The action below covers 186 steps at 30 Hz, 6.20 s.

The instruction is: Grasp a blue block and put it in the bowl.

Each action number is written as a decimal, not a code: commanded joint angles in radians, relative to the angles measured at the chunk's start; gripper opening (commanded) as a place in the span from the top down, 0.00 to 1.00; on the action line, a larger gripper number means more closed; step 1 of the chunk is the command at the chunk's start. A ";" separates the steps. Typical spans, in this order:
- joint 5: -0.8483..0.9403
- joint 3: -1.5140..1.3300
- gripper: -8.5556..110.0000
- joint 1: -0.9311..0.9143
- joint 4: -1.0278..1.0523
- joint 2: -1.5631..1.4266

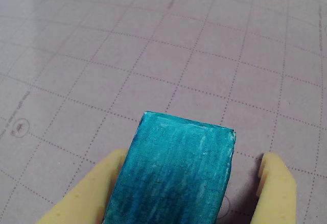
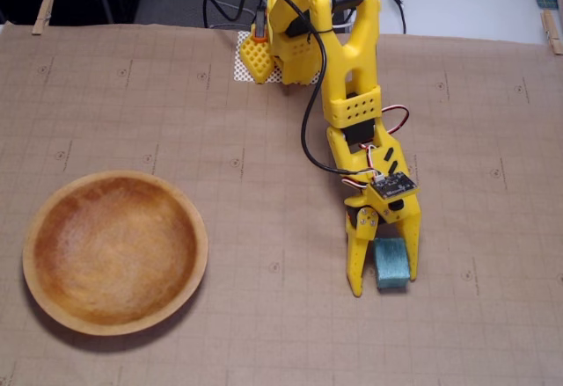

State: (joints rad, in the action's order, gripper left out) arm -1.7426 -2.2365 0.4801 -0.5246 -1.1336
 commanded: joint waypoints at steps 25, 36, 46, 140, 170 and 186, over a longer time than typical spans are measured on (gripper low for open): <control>0.006 -0.167 0.79 0.049 -0.006 -0.187; 0.006 -0.167 0.88 0.048 -0.006 -0.187; 0.006 -0.167 0.90 0.044 -0.020 -0.189; 0.264 -0.089 0.90 -0.980 -0.009 -0.387; 0.267 -0.117 0.73 -0.963 -0.006 -0.331; 0.193 -0.179 0.93 -0.867 -0.008 -0.589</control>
State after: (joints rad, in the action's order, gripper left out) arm -1.5401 -2.4099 -0.4034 -0.5292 -1.5831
